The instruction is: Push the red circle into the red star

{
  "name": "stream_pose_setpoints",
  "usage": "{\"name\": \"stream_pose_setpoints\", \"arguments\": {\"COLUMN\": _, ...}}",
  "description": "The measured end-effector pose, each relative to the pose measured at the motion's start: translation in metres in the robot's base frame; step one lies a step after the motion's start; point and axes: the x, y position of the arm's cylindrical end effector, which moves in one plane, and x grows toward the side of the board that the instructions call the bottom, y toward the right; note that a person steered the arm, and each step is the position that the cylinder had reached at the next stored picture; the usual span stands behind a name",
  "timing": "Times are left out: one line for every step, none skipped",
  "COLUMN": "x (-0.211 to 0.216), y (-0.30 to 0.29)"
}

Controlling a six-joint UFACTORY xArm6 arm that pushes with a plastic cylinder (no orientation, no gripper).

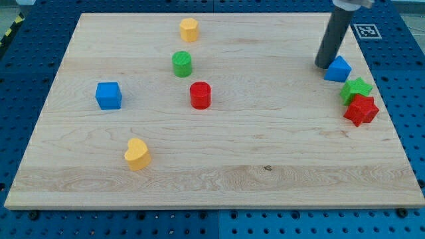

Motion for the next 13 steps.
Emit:
{"name": "stream_pose_setpoints", "arguments": {"x": 0.009, "y": 0.01}}
{"name": "stream_pose_setpoints", "arguments": {"x": 0.026, "y": 0.007}}
{"name": "stream_pose_setpoints", "arguments": {"x": 0.027, "y": 0.007}}
{"name": "stream_pose_setpoints", "arguments": {"x": 0.027, "y": 0.0}}
{"name": "stream_pose_setpoints", "arguments": {"x": 0.027, "y": -0.06}}
{"name": "stream_pose_setpoints", "arguments": {"x": 0.03, "y": -0.13}}
{"name": "stream_pose_setpoints", "arguments": {"x": 0.04, "y": -0.187}}
{"name": "stream_pose_setpoints", "arguments": {"x": 0.05, "y": -0.213}}
{"name": "stream_pose_setpoints", "arguments": {"x": 0.051, "y": -0.239}}
{"name": "stream_pose_setpoints", "arguments": {"x": 0.051, "y": -0.282}}
{"name": "stream_pose_setpoints", "arguments": {"x": 0.059, "y": -0.319}}
{"name": "stream_pose_setpoints", "arguments": {"x": 0.09, "y": -0.316}}
{"name": "stream_pose_setpoints", "arguments": {"x": 0.09, "y": -0.315}}
